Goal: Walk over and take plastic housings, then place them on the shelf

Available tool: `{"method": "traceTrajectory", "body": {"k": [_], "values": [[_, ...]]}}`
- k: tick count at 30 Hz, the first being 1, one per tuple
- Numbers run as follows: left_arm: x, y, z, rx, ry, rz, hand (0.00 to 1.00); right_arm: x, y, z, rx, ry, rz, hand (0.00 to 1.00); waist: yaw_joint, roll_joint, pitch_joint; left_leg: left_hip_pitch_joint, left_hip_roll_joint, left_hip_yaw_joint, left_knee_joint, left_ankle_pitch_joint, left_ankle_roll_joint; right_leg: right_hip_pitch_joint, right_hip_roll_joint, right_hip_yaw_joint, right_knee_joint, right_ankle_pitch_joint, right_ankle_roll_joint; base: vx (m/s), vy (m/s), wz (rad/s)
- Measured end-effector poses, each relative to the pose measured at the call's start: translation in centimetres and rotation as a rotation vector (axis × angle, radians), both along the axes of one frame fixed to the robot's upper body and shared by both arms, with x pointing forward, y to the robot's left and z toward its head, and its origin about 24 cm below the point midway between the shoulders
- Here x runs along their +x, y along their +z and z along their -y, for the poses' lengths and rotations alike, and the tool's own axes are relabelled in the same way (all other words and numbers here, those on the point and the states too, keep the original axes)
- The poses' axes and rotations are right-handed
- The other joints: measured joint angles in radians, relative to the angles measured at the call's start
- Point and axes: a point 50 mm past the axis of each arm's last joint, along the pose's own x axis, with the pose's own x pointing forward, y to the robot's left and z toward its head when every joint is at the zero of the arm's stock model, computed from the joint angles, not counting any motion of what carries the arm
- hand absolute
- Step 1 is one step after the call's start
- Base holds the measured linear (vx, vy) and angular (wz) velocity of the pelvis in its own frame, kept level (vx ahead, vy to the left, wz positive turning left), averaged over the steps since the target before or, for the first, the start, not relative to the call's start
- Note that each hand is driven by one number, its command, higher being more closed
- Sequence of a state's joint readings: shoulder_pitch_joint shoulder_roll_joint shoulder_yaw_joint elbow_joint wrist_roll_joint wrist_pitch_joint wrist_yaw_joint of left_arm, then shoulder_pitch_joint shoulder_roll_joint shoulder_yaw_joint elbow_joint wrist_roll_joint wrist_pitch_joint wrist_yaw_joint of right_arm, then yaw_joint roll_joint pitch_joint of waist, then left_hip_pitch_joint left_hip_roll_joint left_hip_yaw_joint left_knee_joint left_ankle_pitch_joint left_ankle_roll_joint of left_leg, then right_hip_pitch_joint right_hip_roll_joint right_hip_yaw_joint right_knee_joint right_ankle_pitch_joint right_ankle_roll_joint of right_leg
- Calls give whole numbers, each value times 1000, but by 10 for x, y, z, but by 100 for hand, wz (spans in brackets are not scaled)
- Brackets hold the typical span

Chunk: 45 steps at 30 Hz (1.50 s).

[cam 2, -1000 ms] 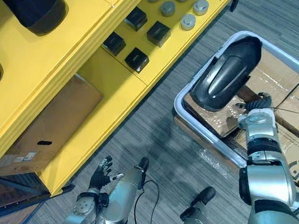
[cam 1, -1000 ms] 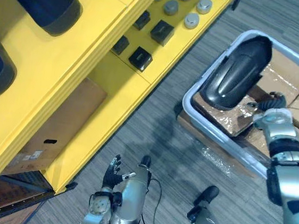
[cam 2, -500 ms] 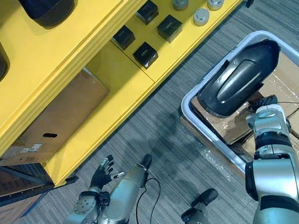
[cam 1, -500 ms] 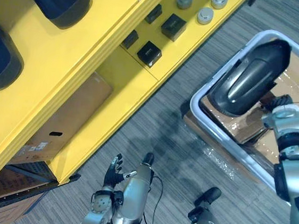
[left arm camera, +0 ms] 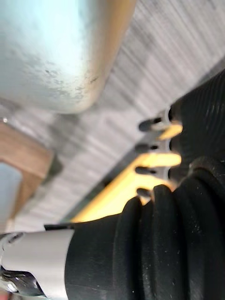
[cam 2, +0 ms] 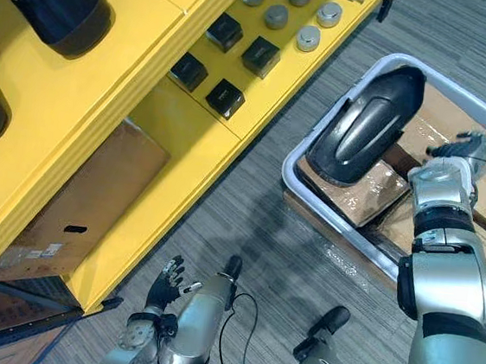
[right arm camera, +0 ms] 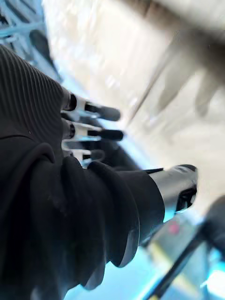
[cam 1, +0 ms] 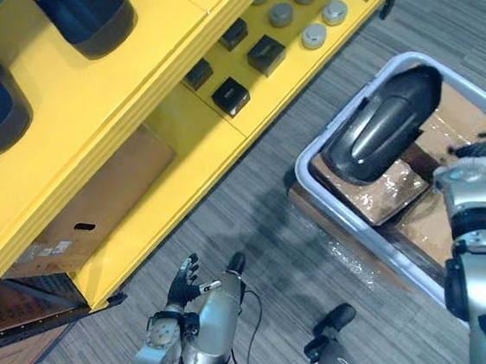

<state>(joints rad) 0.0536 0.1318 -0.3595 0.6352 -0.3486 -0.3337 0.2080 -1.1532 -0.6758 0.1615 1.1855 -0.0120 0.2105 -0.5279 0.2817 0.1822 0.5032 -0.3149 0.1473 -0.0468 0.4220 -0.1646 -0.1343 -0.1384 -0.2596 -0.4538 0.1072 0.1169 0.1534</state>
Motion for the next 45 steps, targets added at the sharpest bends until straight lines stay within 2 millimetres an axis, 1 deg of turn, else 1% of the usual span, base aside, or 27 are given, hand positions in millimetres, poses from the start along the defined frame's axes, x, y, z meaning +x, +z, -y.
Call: {"method": "traceTrajectory", "body": {"k": [3,5,11,16,21,28,29,31,36,38,40,41,45], "values": [[-1,0,-1,-1,-1,-3,0,0,11,0,-30,17,74,0,-5,0,0,0,0,-1,0,0,0,1,0,-1,2,0,0,0,0,0],[-1,-1,0,-2,-9,-4,0,2,15,-5,-39,45,97,0,-6,0,0,0,0,-1,0,0,0,0,-1,-1,3,0,0,0,0,0],[-1,-1,-1,-22,-3,-7,0,7,12,-13,-13,105,74,0,2,0,0,-1,-2,-3,0,0,0,-2,-4,-4,5,-3,-3,0,0,0],[-1,0,0,-26,-1,6,0,10,4,-19,6,135,25,0,10,2,1,-2,-9,-10,-5,2,0,-4,-10,-12,10,-8,-4,4,14,4],[-1,0,1,-30,-2,9,0,12,0,-24,-4,167,-7,0,15,7,1,-10,-26,-18,-11,6,3,-20,-34,-16,50,-28,1,29,29,9],[0,1,3,-40,0,17,0,14,-9,-27,-18,196,-79,0,34,13,1,-19,-30,-23,-8,6,3,-35,-44,-19,74,-41,-1,-5,3,1],[0,1,4,-41,-1,16,0,14,-14,-27,-10,198,-108,0,35,16,1,-19,-33,-26,-4,6,3,-36,-49,-22,88,-50,0,-15,10,6],[0,1,4,-42,-1,16,0,13,-17,-26,-3,190,-127,0,35,18,2,-19,-35,-28,-2,6,3,-38,-53,-24,98,-55,0,-30,16,5],[0,1,4,-44,-1,15,0,12,-31,-24,33,200,-222,0,37,19,1,-20,-36,-30,-2,6,3,-38,-54,-31,98,-57,-1,-8,4,1],[0,1,4,-46,1,14,0,10,-40,-23,42,203,-269,0,38,20,0,-23,-36,-33,-1,6,3,-39,-54,-34,99,-57,-1,-1,5,2],[0,1,5,-46,0,14,0,10,-40,-23,45,203,-276,0,38,21,0,-28,-36,-35,1,6,3,-44,-55,-36,104,-58,-2,-2,6,2],[0,1,5,-46,0,14,0,10,-40,-23,46,204,-278,100,39,21,0,-28,-36,-35,1,6,3,-46,-56,-36,107,-59,-2,0,0,0],[0,2,5,-45,-5,13,0,9,-41,-21,20,197,-311,100,41,21,0,-32,-35,-36,5,6,3,-52,-58,-37,118,-66,-6,-26,9,0]]}}
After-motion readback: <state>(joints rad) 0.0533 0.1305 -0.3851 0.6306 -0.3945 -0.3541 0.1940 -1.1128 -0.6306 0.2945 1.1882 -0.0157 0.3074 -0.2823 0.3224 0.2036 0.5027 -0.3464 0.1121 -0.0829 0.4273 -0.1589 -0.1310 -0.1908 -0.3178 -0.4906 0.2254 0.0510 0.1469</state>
